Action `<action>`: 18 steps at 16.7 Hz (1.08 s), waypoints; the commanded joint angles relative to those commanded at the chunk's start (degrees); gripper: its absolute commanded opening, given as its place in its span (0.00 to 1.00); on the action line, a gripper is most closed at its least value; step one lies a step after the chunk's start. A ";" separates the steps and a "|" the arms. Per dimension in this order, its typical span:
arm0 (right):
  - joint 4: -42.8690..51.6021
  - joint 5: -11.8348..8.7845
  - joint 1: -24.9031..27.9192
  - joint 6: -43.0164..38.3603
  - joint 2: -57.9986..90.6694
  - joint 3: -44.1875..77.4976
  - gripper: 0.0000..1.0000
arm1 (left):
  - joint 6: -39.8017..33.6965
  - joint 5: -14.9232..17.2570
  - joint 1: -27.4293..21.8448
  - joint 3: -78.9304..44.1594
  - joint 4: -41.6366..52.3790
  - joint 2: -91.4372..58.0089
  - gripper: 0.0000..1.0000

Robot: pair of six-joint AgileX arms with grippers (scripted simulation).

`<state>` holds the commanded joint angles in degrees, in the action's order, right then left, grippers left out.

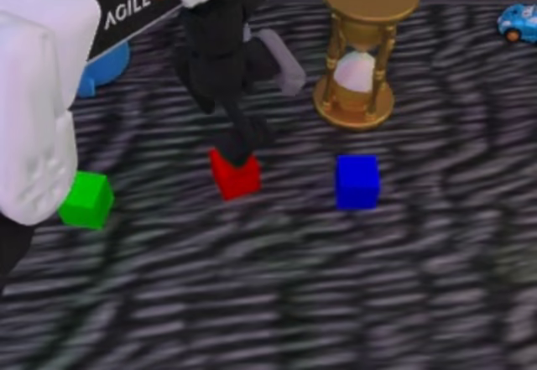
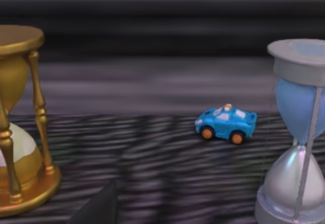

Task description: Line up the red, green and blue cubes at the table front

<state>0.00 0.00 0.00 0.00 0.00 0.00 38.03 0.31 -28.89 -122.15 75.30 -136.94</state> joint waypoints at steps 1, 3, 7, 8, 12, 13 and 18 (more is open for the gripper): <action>0.00 0.00 0.00 0.00 0.00 0.00 1.00 | 0.05 -0.01 -0.06 1.21 -1.34 -0.29 1.00; 0.00 0.00 0.00 0.00 0.00 0.00 1.00 | 0.05 0.00 -0.08 4.51 -5.81 -1.23 1.00; 0.00 0.00 0.00 0.00 0.00 0.00 1.00 | 0.05 0.03 -0.10 11.33 -15.18 -3.39 1.00; 0.00 0.00 0.00 0.00 0.00 0.00 1.00 | 0.06 0.03 -0.11 12.24 -16.18 -3.73 1.00; 0.00 0.00 0.00 0.00 0.00 0.00 1.00 | 0.06 0.03 -0.11 12.61 -16.58 -3.88 1.00; 0.00 0.00 0.00 0.00 0.00 0.00 1.00 | 0.06 0.03 -0.11 12.61 -16.58 -3.88 0.92; 0.00 0.00 0.00 0.00 0.00 0.00 1.00 | 0.06 0.03 -0.11 12.61 -16.58 -3.88 0.55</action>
<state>0.00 0.00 0.00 0.00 0.00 0.00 38.10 0.34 -29.01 -109.54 58.72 -140.82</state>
